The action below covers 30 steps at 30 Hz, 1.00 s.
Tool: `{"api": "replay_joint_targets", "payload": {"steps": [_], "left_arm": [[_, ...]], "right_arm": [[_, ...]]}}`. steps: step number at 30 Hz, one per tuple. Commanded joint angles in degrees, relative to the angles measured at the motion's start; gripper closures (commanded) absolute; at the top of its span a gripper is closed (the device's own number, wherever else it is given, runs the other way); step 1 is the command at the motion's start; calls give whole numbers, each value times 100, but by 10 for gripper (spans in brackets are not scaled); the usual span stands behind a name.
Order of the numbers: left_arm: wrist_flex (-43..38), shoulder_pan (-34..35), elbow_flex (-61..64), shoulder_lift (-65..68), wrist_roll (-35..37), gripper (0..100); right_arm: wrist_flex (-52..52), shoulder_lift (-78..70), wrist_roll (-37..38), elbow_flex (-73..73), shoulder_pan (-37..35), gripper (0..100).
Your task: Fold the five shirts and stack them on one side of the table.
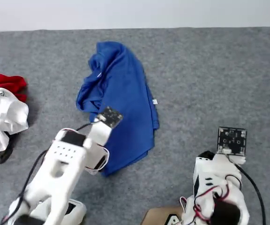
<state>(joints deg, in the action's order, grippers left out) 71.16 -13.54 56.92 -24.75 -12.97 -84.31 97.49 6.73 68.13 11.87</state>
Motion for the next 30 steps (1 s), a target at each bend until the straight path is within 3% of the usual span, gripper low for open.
{"api": "replay_joint_targets", "payload": {"steps": [1, 11, 23, 26, 30], "left_arm": [[-114, -237, -154, 589, -26, 872], [-26, -281, -848, 914, 0, 832], [53, -237, -2035, 897, 721, 833], [448, -237, -2316, 897, 774, 834], [879, -220, -2422, 897, 756, 835]], "right_arm": [[75, -488, 35, -264, 92, 991], [92, -655, 26, -264, 75, 991], [1077, -1341, 18, -281, 4, 991], [1147, -1780, -62, -492, -400, 991], [1095, -2457, -695, -1090, -1297, 991]]}}
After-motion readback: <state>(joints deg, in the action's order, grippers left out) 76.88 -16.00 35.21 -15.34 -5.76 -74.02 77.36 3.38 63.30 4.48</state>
